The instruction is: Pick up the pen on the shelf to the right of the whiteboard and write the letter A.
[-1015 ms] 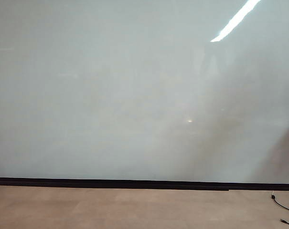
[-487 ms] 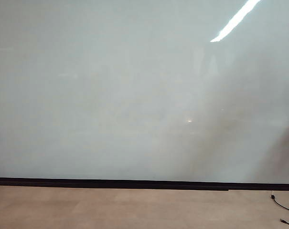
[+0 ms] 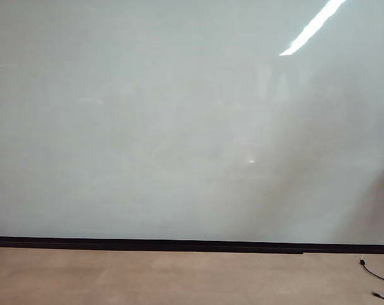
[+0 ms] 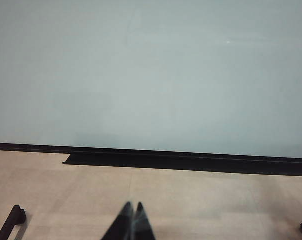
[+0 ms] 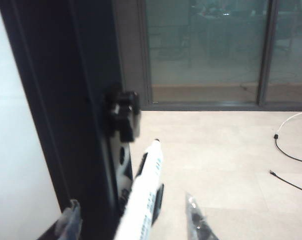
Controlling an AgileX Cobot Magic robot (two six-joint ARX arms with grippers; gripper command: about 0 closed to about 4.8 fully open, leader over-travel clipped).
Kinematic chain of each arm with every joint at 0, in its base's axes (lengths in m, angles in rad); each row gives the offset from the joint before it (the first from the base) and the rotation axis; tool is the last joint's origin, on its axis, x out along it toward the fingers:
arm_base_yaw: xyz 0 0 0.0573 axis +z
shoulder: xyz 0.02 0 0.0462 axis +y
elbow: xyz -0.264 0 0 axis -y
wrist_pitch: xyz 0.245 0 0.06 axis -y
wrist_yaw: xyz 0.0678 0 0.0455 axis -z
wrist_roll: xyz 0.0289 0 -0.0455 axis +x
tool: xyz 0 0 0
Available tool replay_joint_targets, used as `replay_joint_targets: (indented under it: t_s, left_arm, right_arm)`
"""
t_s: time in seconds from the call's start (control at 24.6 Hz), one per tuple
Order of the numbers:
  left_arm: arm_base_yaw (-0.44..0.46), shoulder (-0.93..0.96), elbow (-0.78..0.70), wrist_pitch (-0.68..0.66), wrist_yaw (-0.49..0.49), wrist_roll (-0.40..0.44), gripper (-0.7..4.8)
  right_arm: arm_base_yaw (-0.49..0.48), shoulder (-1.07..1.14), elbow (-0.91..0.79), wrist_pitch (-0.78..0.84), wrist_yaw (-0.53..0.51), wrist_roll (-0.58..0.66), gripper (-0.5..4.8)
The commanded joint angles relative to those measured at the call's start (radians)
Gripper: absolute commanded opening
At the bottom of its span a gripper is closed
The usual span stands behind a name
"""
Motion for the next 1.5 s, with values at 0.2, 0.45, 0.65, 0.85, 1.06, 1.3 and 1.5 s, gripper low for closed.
replay_joint_targets:
  t_s: [0.2, 0.45, 0.65, 0.85, 1.06, 1.3, 1.5]
  left_arm:
    - [0.0, 0.0, 0.003, 0.006, 0.005, 0.004, -0.04]
    - [0.0, 0.0, 0.003, 0.006, 0.005, 0.004, -0.04]
    - [0.0, 0.0, 0.003, 0.006, 0.005, 0.004, -0.04]
    - [0.0, 0.0, 0.003, 0.006, 0.005, 0.004, -0.04]
    - [0.0, 0.0, 0.003, 0.006, 0.005, 0.004, -0.04]
    - [0.0, 0.0, 0.003, 0.006, 0.005, 0.004, -0.04]
    - [0.0, 0.0, 0.003, 0.006, 0.005, 0.004, -0.05]
  right_arm:
    - [0.006, -0.005, 0.001, 0.017, -0.002, 0.005, 2.61]
    - [0.006, -0.005, 0.002, 0.016, -0.001, 0.005, 2.37]
    - [0.006, -0.005, 0.001, 0.015, 0.001, 0.006, 2.15]
    - [0.007, -0.005, 0.001, 0.013, 0.003, 0.006, 2.14]
    - [0.007, -0.005, 0.001, 0.006, 0.006, 0.006, 2.14]
    - [0.008, -0.005, 0.0, -0.013, 0.016, 0.006, 2.14]
    - [0.009, -0.005, 0.001, -0.011, 0.018, 0.012, 2.1]
